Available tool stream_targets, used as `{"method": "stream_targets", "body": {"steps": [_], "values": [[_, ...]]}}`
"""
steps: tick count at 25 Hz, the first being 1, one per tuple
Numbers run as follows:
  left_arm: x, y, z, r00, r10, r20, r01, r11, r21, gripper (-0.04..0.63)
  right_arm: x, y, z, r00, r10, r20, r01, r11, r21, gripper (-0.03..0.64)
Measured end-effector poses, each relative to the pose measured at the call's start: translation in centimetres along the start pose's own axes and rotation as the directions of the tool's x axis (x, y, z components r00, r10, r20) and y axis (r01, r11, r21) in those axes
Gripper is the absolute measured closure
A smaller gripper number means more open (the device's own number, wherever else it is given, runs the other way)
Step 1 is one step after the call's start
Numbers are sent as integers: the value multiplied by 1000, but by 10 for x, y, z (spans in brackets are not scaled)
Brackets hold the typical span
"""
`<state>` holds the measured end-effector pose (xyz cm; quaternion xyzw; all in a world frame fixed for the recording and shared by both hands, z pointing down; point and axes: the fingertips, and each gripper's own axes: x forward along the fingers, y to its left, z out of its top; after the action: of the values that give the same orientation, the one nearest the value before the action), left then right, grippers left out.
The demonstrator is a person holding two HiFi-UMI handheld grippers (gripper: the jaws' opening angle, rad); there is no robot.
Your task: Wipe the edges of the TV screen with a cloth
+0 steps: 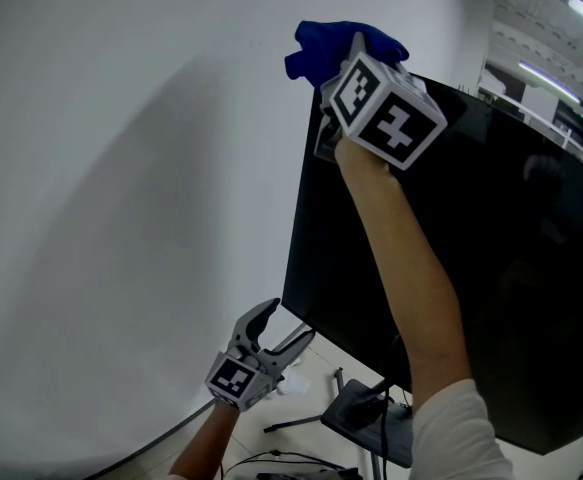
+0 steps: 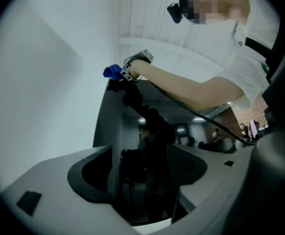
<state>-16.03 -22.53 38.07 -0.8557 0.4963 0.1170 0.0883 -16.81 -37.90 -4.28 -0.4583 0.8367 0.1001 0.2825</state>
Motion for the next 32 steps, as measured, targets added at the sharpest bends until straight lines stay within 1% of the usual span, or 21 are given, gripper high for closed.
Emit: {"method": "stream_targets", "body": {"steps": [3, 6, 9, 12, 14, 17, 19, 21, 23, 26, 28, 30, 31, 32], "values": [[12, -29, -5, 996, -85, -17, 85, 996, 1, 263, -20, -15, 17, 1000, -19, -1, 19, 1000, 6, 546], [23, -63, -9, 984, -178, -23, 178, 984, -16, 262, -46, -28, 36, 1000, -23, 4, 23, 1000, 5, 546], [42, -106, -13, 957, -288, -22, 287, 957, -34, 262, -72, -47, 57, 1000, -19, -6, 19, 999, 32, 546], [59, -151, -16, 917, -399, -15, 398, 916, -55, 262, -101, -70, 79, 1000, -25, -13, 26, 998, 54, 546], [66, -181, -16, 884, -468, -7, 466, 882, -72, 262, -123, -87, 96, 999, -48, -6, 48, 998, 49, 546], [77, -220, -17, 825, -565, 8, 563, 821, -93, 262, -154, -116, 123, 994, -107, 19, 107, 994, -8, 546], [84, -246, -17, 777, -629, 21, 628, 772, -96, 262, -173, -137, 140, 987, -154, 37, 156, 986, -51, 546], [88, -279, -17, 719, -695, 31, 694, 713, -102, 262, -197, -163, 162, 975, -214, 63, 219, 972, -88, 545], [87, -300, -17, 663, -748, 44, 747, 655, -116, 262, -216, -183, 179, 958, -272, 92, 282, 952, -121, 545], [82, -324, -18, 597, -800, 56, 799, 588, -124, 264, -242, -204, 198, 936, -330, 125, 347, 923, -167, 541], [84, -361, -16, 556, -829, 64, 829, 546, -125, 262, -276, -231, 226, 916, -372, 152, 398, 892, -213, 541], [89, -398, -11, 515, -853, 84, 854, 504, -128, 262, -314, -259, 258, 883, -427, 192, 467, 839, -280, 540], [92, -410, -9, 501, -860, 93, 863, 489, -129, 262, -328, -270, 271, 866, -453, 212, 499, 809, -312, 540], [93, -417, -7, 492, -865, 100, 868, 479, -131, 262, -340, -280, 280, 849, -475, 230, 528, 781, -335, 540]]}}
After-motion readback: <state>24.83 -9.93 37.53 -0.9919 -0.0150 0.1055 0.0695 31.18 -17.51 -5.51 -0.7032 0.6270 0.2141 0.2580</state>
